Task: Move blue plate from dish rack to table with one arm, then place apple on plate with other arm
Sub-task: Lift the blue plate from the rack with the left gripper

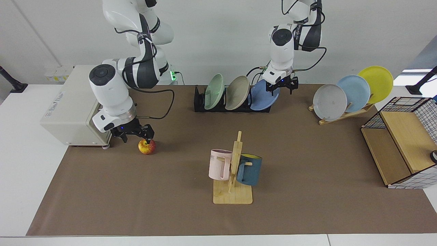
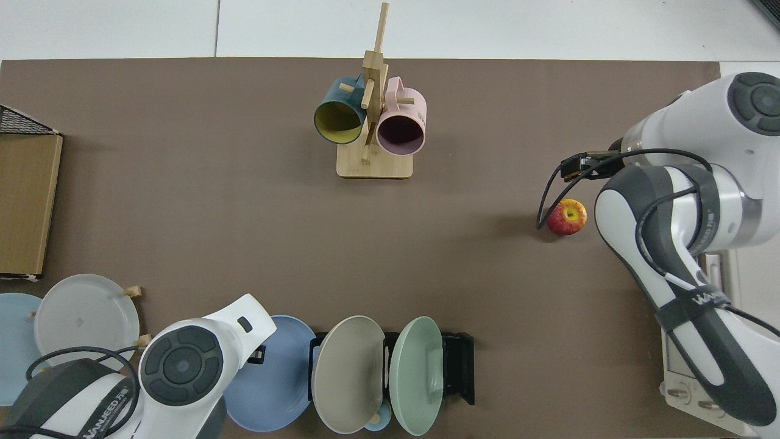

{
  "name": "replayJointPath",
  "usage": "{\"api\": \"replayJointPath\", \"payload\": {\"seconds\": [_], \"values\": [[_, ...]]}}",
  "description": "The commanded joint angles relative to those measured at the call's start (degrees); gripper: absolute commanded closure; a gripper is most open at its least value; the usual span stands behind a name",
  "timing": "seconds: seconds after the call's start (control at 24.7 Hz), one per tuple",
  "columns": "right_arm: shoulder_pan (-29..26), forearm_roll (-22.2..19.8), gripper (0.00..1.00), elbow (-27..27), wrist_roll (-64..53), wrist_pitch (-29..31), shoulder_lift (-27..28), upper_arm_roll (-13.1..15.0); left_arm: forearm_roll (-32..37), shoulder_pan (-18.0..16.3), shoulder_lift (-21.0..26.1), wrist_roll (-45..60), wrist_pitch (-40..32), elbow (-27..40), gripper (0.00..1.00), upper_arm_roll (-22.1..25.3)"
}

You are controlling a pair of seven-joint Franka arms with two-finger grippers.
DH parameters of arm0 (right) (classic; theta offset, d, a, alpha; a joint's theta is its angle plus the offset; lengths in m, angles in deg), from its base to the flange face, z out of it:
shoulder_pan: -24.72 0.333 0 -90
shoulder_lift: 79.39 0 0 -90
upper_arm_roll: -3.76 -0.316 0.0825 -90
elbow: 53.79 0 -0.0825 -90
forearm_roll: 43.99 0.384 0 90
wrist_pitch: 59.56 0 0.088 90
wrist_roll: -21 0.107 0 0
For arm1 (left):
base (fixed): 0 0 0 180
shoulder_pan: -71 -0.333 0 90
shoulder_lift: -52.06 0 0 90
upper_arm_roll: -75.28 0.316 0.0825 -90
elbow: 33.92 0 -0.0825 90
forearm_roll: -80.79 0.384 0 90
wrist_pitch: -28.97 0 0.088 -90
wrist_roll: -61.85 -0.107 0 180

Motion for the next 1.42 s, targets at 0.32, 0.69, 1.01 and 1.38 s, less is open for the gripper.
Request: {"api": "replayJointPath", "payload": {"seconds": [0.32, 0.69, 1.01, 1.38], "values": [[1.2, 0.1, 0.0, -8.0, 0.5, 10.2, 4.8, 0.0, 0.5, 0.3, 1.7, -3.5, 0.8, -2.0, 1.0, 1.1], [0.7, -0.2, 0.0, -12.0, -2.8, 12.0, 5.4, 0.1, 1.8, 0.3, 1.8, -3.7, -2.4, -6.7, 1.0, 1.1], [0.8, -0.2, 0.6, -13.5, -2.9, 11.3, 5.1, 0.2, 10.8, -1.7, 6.4, -3.4, -4.9, -18.3, 1.0, 1.2], [1.3, -1.6, 1.0, -10.5, -2.9, 7.4, 4.9, 0.3, 6.3, -4.6, 18.2, 3.0, -6.8, -35.1, 1.0, 3.6]]}}
